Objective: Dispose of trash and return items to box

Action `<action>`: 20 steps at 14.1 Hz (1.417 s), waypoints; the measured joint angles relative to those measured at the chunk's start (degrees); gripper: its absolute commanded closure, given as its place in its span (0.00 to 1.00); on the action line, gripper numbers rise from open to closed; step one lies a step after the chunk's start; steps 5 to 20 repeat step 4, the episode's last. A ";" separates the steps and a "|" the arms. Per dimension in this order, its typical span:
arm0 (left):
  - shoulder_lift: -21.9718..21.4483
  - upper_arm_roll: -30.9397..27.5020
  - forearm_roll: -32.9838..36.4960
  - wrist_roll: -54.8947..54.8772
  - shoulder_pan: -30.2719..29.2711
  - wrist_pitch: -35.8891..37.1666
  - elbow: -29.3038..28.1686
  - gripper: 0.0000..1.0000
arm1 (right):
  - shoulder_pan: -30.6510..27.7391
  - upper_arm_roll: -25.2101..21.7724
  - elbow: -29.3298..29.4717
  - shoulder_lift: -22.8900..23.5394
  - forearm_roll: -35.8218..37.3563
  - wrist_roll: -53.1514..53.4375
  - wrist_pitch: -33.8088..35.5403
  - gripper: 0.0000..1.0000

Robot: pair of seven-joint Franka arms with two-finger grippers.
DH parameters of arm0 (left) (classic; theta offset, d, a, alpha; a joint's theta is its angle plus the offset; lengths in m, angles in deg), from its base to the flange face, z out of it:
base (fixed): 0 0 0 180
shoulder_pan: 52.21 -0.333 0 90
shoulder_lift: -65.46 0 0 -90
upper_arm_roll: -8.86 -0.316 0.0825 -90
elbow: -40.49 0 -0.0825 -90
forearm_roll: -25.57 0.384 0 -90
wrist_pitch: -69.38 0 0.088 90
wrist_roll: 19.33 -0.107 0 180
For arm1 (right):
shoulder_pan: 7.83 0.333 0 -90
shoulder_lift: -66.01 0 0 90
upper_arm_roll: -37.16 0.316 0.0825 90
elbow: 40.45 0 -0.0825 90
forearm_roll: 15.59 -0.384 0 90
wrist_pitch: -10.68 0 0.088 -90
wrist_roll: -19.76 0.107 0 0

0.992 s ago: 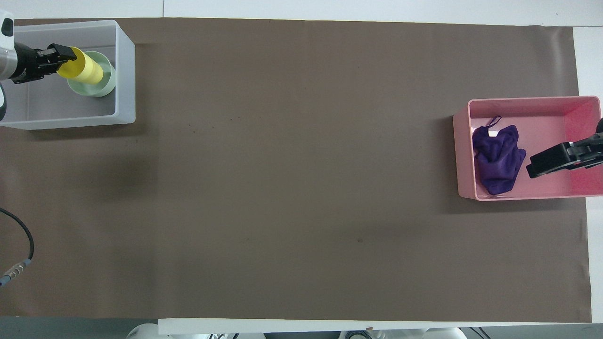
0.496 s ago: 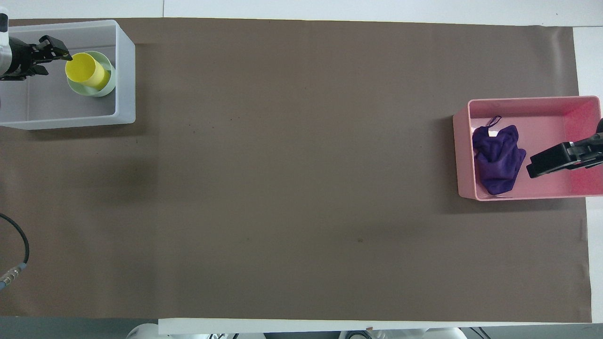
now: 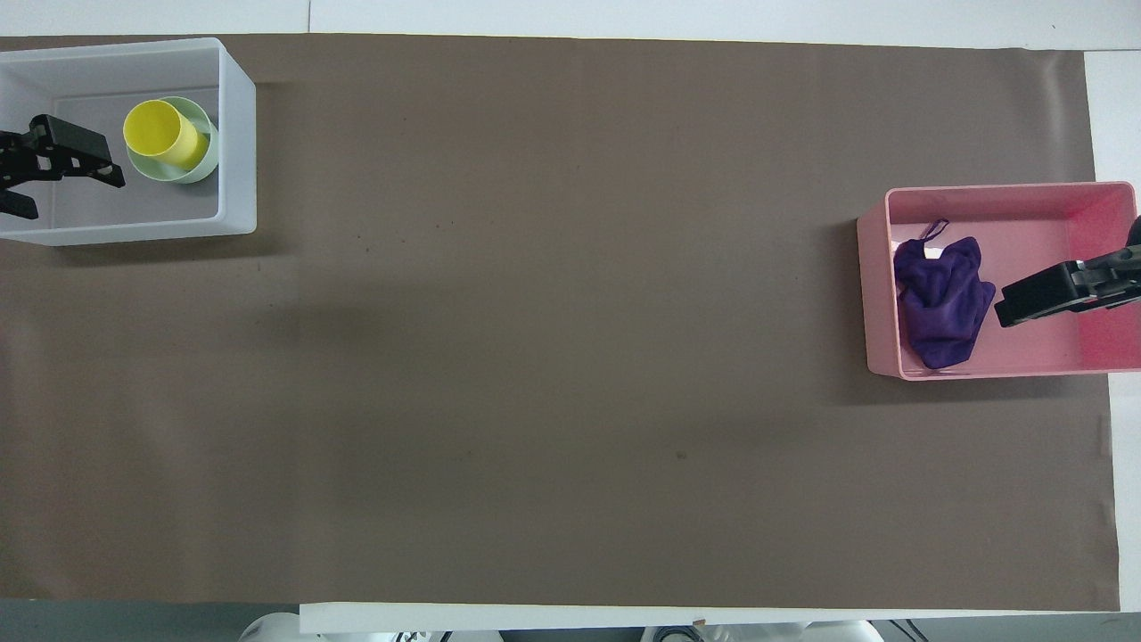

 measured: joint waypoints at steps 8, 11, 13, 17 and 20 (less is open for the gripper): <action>-10.11 -0.02 0.98 -3.99 1.03 3.83 -4.60 0.00 | 0.00 0.00 -0.28 -0.01 0.00 0.00 -0.97 0.00; -10.11 -0.02 0.98 -3.99 1.03 3.83 -4.60 0.00 | 0.00 0.00 -0.28 -0.01 0.00 0.00 -0.97 0.00; -10.11 -0.02 0.98 -3.99 1.03 3.83 -4.60 0.00 | 0.00 0.00 -0.28 -0.01 0.00 0.00 -0.97 0.00; -10.11 -0.02 0.98 -3.99 1.03 3.83 -4.60 0.00 | 0.00 0.00 -0.28 -0.01 0.00 0.00 -0.97 0.00; -10.11 -0.02 0.98 -3.99 1.03 3.83 -4.60 0.00 | 0.00 0.00 -0.28 -0.01 0.00 0.00 -0.97 0.00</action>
